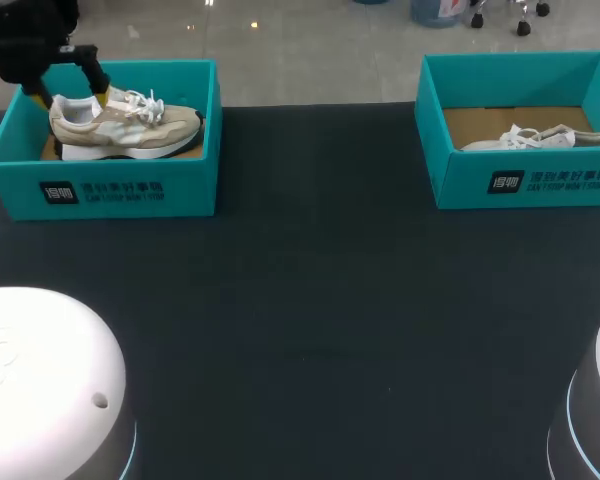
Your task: Take the shoe out of the shoebox, open the shoe tongue, remove and reinsert the insole, then place the shoe into the shoebox
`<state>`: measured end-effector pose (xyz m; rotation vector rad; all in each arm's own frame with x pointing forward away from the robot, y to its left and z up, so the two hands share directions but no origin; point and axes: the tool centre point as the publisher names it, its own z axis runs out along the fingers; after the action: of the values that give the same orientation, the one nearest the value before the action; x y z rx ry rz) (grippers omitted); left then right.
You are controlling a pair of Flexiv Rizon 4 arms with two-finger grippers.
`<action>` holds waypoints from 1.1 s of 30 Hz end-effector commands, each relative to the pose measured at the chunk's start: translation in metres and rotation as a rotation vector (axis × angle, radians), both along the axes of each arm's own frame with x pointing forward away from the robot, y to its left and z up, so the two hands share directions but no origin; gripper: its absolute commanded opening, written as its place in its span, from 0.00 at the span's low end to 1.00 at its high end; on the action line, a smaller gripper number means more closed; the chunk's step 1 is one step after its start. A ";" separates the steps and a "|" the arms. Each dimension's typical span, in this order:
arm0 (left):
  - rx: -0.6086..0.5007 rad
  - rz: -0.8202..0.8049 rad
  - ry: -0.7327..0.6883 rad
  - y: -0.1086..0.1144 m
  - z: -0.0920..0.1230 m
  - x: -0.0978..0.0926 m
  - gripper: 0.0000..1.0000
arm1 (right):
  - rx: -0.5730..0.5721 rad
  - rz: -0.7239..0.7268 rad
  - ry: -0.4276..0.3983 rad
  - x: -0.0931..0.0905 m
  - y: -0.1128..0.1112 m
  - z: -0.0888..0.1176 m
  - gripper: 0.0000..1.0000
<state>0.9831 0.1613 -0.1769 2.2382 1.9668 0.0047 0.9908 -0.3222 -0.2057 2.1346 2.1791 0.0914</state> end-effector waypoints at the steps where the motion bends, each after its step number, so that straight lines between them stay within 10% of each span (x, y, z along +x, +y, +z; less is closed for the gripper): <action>1: -0.002 0.011 0.006 0.019 -0.008 0.015 1.00 | 0.000 0.000 0.003 0.001 0.000 0.000 1.00; 20: 0.149 0.129 0.049 0.089 -0.035 0.117 1.00 | 0.000 0.000 0.003 0.001 0.000 0.000 1.00; 33: 0.168 0.179 0.030 0.088 -0.041 0.130 1.00 | 0.000 0.000 0.003 0.001 0.000 0.000 1.00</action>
<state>1.1120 0.2485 -0.2185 2.1564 2.2526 0.1683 0.9910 -0.3222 -0.2056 2.1348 2.1794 0.0915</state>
